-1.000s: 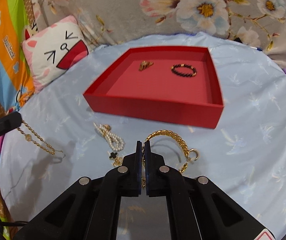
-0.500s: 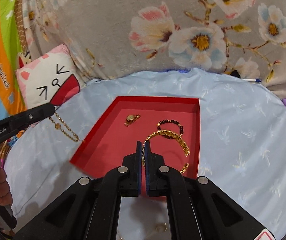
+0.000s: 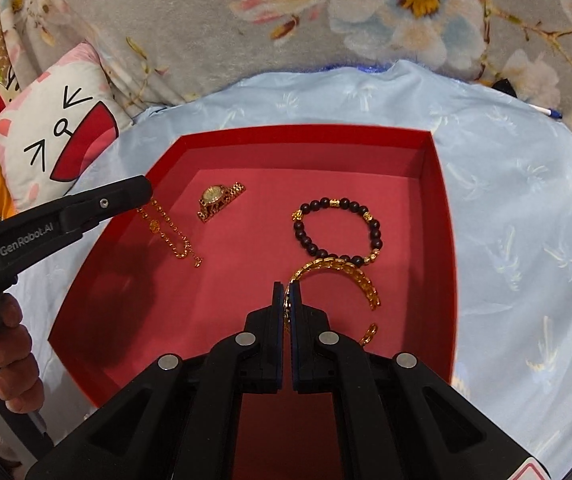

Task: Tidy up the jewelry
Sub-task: 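Lower the chain and bangle into the red box and open both tools, then lift both open tools out of the red box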

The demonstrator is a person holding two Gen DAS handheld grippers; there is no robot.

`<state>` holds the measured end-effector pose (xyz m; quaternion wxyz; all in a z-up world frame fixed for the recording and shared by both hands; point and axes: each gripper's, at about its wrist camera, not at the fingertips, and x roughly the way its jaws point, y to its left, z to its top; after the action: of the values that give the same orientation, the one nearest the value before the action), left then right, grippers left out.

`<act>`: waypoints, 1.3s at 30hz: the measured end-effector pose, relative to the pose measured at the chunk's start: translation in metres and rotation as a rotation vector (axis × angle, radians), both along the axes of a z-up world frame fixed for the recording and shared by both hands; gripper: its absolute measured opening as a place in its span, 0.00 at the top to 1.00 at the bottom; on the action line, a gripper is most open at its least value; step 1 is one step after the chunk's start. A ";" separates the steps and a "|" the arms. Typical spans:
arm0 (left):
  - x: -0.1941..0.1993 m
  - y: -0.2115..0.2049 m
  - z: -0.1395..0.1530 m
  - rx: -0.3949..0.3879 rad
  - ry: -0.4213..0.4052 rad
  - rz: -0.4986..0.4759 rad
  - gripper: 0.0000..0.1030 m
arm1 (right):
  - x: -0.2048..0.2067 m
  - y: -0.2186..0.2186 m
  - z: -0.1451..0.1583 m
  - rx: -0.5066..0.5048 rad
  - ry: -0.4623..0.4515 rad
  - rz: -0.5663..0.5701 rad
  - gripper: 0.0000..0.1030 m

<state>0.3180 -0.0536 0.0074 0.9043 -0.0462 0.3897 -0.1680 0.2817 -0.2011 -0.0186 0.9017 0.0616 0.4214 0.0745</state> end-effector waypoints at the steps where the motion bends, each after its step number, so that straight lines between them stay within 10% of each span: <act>1: 0.002 0.000 -0.002 0.002 0.003 0.000 0.97 | 0.002 0.000 -0.003 0.003 0.005 -0.001 0.98; 9: -0.005 0.009 0.000 0.020 -0.044 0.048 0.94 | -0.014 -0.007 0.010 0.023 -0.059 -0.029 0.93; 14: -0.037 0.026 0.027 -0.012 -0.116 0.082 0.59 | -0.056 -0.015 0.043 0.073 -0.142 -0.042 0.92; 23: -0.124 0.063 0.032 -0.055 -0.074 0.127 0.59 | -0.167 -0.017 0.060 0.059 -0.181 -0.070 0.84; 39: -0.228 0.059 -0.024 -0.015 0.075 0.099 0.58 | -0.278 -0.003 0.000 0.028 -0.026 -0.094 0.83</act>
<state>0.0896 0.0056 -0.0166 0.8960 -0.0782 0.4192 -0.1241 0.0035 -0.2042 -0.0184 0.9087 0.0928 0.4052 0.0385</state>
